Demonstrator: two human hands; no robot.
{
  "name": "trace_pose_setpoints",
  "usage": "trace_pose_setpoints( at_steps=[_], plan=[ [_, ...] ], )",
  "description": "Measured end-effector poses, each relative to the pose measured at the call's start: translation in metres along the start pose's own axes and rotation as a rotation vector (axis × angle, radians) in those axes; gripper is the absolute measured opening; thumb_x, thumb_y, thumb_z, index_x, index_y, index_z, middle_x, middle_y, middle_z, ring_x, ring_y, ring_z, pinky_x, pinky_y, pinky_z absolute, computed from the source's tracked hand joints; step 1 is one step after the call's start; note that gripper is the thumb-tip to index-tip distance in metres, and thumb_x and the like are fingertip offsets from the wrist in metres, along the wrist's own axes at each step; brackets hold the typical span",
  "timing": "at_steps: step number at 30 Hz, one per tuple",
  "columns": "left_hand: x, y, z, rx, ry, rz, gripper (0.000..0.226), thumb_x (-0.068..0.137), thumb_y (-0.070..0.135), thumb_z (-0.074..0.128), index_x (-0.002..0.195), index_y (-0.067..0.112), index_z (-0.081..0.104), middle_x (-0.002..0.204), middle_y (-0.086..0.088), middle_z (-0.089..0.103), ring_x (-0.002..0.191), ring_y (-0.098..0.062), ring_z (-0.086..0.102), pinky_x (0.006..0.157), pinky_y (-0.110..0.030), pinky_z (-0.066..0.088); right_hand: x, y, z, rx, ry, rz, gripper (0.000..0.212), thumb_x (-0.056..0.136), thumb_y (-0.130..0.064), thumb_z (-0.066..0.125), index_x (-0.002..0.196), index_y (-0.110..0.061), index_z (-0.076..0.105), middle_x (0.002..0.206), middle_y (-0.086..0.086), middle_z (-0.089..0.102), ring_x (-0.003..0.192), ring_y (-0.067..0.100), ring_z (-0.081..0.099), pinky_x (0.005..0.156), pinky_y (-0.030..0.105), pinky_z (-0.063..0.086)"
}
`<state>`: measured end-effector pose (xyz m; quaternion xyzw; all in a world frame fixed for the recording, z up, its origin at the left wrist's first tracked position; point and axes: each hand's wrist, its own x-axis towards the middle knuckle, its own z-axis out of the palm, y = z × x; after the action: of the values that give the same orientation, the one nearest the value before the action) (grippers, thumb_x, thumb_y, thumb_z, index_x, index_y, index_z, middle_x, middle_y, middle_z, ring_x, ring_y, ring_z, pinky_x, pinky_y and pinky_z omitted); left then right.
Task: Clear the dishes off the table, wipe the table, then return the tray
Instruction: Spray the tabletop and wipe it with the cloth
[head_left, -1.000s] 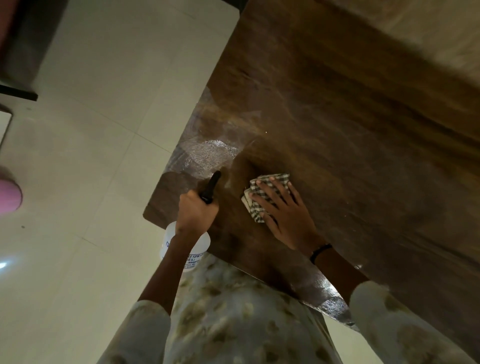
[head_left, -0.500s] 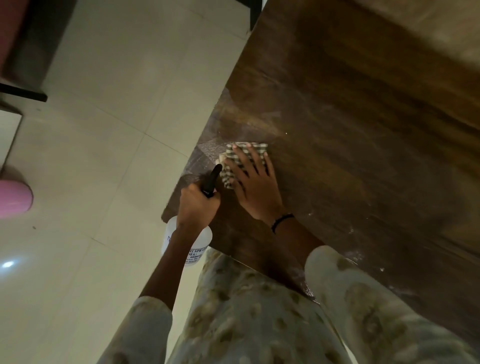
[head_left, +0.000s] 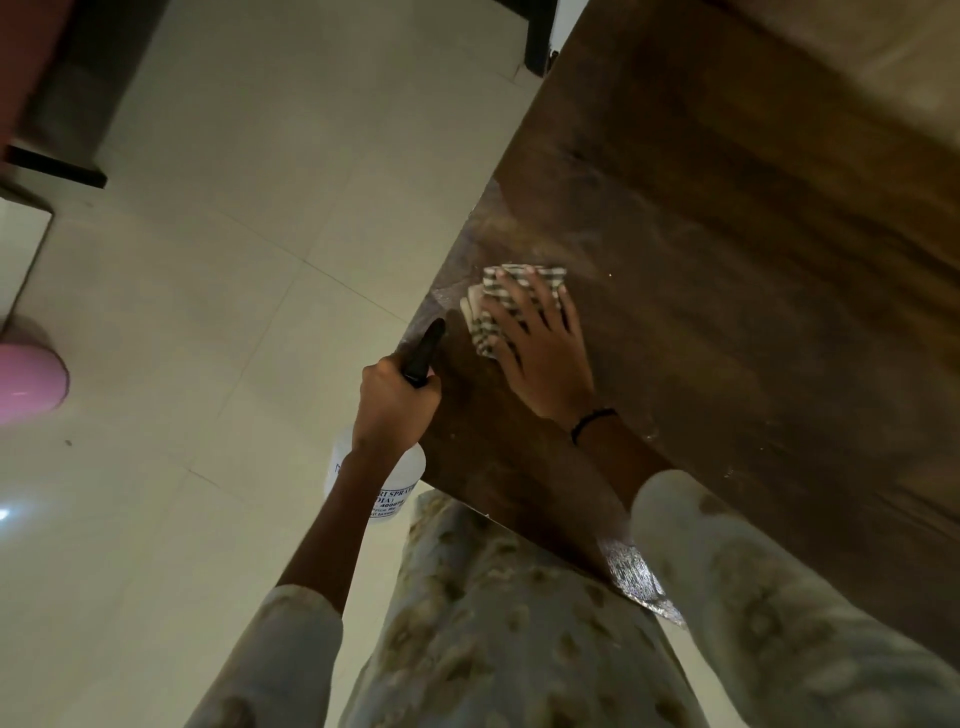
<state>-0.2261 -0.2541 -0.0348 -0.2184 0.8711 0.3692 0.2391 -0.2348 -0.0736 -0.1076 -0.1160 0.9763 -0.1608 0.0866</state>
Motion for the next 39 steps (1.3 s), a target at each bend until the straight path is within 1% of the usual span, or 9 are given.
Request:
trace_pose_setpoints(
  at_steps=[4,9,17,22,25,28,33,36,39],
  plan=[
    [0.005,-0.004,-0.004,0.027,0.004,0.022,0.012,0.082,0.009,0.058,0.071,0.006,0.053,0.051,-0.001,0.041,0.04,-0.014,0.035,0.035,-0.013,0.027,0.005,-0.036,0.013,0.01,-0.061,-0.098,0.047,0.099,-0.034,0.035,0.146,-0.026,0.039,0.157,0.004,0.029,0.147,0.028,0.018,0.119,0.051,0.013],
    [0.005,-0.004,-0.013,0.0,-0.012,0.016,0.023,0.083,0.008,0.057,0.064,0.016,0.048,0.05,0.0,0.041,0.041,-0.016,0.035,0.042,-0.019,0.025,-0.026,0.008,0.002,-0.047,-0.147,-0.352,0.047,0.102,-0.036,0.03,0.148,-0.03,0.034,0.159,0.0,0.024,0.149,0.023,0.012,0.121,0.046,0.011],
    [0.015,-0.005,-0.02,-0.005,0.023,-0.006,0.037,0.081,0.006,0.056,0.054,0.023,0.039,0.051,-0.002,0.039,0.044,-0.016,0.034,0.046,-0.024,0.024,0.032,-0.032,0.006,0.005,-0.019,-0.035,0.044,0.098,-0.033,0.041,0.142,-0.027,0.043,0.155,0.002,0.032,0.146,0.028,0.02,0.119,0.049,0.012],
    [0.016,0.003,-0.018,0.036,0.005,0.026,0.036,0.078,0.005,0.057,0.052,0.019,0.036,0.049,-0.003,0.037,0.043,-0.016,0.03,0.045,-0.024,0.023,0.011,-0.045,0.015,0.004,-0.097,-0.191,0.044,0.099,-0.032,0.036,0.142,-0.023,0.045,0.155,0.006,0.033,0.146,0.03,0.021,0.12,0.048,0.01],
    [0.019,0.013,-0.012,0.046,-0.039,0.042,0.027,0.079,0.009,0.058,0.057,0.013,0.045,0.051,-0.004,0.042,0.043,-0.017,0.036,0.044,-0.025,0.026,-0.022,-0.013,0.008,-0.011,-0.12,-0.275,0.046,0.099,-0.031,0.038,0.145,-0.025,0.04,0.156,0.005,0.032,0.146,0.029,0.021,0.12,0.048,0.014],
    [0.019,0.035,0.001,0.067,-0.099,0.096,0.013,0.082,0.013,0.059,0.071,0.006,0.057,0.057,-0.007,0.051,0.049,-0.022,0.05,0.046,-0.026,0.036,-0.051,0.029,-0.009,-0.048,-0.108,-0.156,0.048,0.101,-0.037,0.036,0.149,-0.03,0.033,0.159,0.0,0.024,0.149,0.024,0.015,0.12,0.047,0.014],
    [0.024,0.075,0.029,0.127,-0.236,0.169,0.015,0.084,0.017,0.06,0.085,0.002,0.059,0.067,-0.006,0.055,0.058,-0.018,0.057,0.052,-0.027,0.045,-0.066,0.085,-0.032,-0.092,-0.058,0.105,0.05,0.1,-0.038,0.034,0.148,-0.027,0.035,0.159,0.002,0.026,0.148,0.025,0.016,0.12,0.047,0.016],
    [0.027,0.095,0.045,0.124,-0.251,0.164,0.024,0.081,0.018,0.062,0.099,0.002,0.056,0.092,-0.012,0.056,0.079,-0.025,0.06,0.068,-0.035,0.051,-0.065,0.093,-0.034,-0.111,-0.05,0.119,0.05,0.1,-0.038,0.034,0.149,-0.026,0.034,0.158,0.003,0.026,0.148,0.025,0.016,0.12,0.045,0.013],
    [0.028,0.108,0.053,0.109,-0.242,0.166,0.027,0.081,0.014,0.061,0.102,-0.001,0.054,0.088,-0.007,0.049,0.076,-0.02,0.054,0.064,-0.029,0.044,-0.065,0.092,-0.034,-0.114,-0.042,0.114,0.05,0.1,-0.039,0.033,0.149,-0.026,0.033,0.159,0.003,0.025,0.148,0.025,0.016,0.121,0.045,0.013]
  ],
)
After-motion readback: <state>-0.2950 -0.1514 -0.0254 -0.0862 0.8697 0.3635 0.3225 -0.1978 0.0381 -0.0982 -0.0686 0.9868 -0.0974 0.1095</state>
